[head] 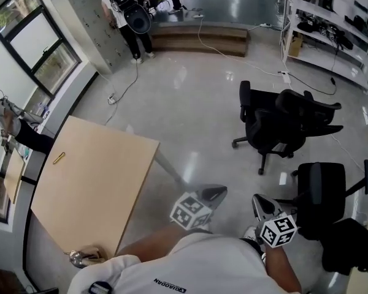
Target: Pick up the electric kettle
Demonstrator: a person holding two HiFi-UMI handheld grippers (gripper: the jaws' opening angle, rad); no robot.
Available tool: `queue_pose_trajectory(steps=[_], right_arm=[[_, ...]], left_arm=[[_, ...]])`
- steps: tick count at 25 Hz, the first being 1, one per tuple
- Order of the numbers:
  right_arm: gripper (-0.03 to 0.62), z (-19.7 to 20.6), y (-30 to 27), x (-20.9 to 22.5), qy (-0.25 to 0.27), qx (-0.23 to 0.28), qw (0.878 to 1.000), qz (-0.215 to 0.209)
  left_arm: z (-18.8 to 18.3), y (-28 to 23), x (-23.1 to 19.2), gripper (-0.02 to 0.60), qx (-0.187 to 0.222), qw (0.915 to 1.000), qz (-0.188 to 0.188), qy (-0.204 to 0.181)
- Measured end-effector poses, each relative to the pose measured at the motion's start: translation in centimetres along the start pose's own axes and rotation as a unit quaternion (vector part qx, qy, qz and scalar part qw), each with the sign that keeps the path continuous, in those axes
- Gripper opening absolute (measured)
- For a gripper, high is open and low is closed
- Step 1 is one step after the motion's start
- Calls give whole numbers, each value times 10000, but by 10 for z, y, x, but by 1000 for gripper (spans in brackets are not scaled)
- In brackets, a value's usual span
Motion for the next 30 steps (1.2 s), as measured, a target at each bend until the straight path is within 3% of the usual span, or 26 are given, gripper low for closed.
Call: queue_pose_trajectory(steps=[4,11,16,22,30], right_arm=[[21,10,-1,-11,-110,-92,9999,81],[21,13,-53,-55,34,-289,9968,-740],[21,10,-86,-88,364,-510,9874,-1454],[21,11,-111,-115,719,-835,9647,-2391],[21,6,-104,-133,1171,-1169,9254,-3409]], left_arm=[[4,17,0,-5,-57,10000,12,-6],[20,72,-31,-5,87,9976,-661,203],[34,107,-44,-5,299,9903,-1260,493],[54,141,-34,-5,609,9716,-2109,885],[75,165,10,-5,1000,9341,-3131,1393]])
Point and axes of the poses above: the fingertips, and each gripper's own axes: y backward along the fingers, x to its right, z out of its underside, the point moved 6 cm from there along y, backward along the fingers, and after that the axes turned 1 degree about x, right-handed, at the moved point
